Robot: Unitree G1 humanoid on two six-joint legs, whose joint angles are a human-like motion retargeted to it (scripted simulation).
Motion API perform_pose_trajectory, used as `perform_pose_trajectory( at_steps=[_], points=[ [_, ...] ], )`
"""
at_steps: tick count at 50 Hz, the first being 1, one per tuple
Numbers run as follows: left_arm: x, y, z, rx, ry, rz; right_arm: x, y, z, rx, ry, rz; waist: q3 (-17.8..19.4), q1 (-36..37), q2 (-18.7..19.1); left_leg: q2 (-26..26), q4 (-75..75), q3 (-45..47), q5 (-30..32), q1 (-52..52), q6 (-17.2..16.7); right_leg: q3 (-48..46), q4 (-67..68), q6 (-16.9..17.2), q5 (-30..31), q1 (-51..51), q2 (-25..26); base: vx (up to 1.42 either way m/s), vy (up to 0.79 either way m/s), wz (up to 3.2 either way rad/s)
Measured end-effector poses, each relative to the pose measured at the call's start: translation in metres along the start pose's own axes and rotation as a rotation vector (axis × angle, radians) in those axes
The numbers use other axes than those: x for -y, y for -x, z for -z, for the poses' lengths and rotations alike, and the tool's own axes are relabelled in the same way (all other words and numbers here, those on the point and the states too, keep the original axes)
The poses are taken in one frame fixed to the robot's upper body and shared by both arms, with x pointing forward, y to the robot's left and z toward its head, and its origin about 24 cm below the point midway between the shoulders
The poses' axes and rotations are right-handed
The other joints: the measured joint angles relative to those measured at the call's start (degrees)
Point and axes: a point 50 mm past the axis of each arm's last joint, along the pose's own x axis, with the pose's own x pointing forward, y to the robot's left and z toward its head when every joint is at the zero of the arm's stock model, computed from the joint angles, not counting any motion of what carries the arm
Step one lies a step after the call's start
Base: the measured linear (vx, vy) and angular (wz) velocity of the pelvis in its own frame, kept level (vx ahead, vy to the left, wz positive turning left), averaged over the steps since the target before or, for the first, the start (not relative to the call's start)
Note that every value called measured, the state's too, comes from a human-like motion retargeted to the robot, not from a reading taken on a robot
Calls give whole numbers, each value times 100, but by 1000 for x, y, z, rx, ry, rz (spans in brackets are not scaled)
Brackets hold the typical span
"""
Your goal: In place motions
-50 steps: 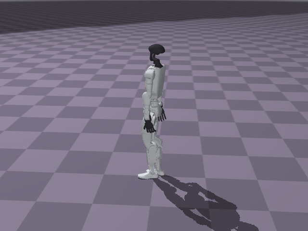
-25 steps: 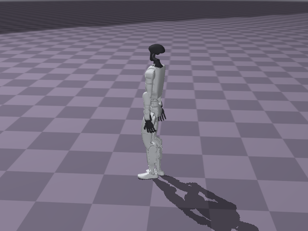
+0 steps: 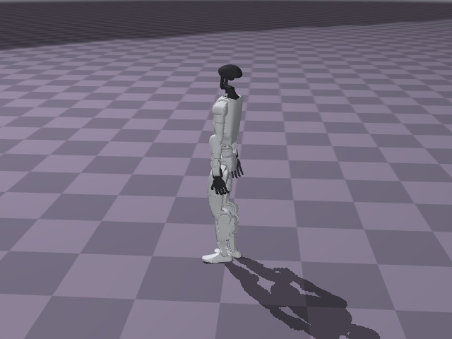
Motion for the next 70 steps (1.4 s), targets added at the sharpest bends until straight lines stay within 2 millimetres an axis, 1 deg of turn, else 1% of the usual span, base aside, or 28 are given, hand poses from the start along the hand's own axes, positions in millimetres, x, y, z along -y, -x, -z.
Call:
perform_pose_trajectory(
  at_steps=[24,70],
  points=[
    [1,0,1,-6,-2,6,1,0,0,0,-2,0,32,5,-2,5,-5,3,-4,20,-3,-1,-7,7,8,4,-6,0,0,0],
    [-4,2,-4,1,-29,-12,7,3,-4,7,7,16,135,17,-6,9,5,-7,31,33,11,2,12,22,44,-5,-32,0,0,0]
  ],
)
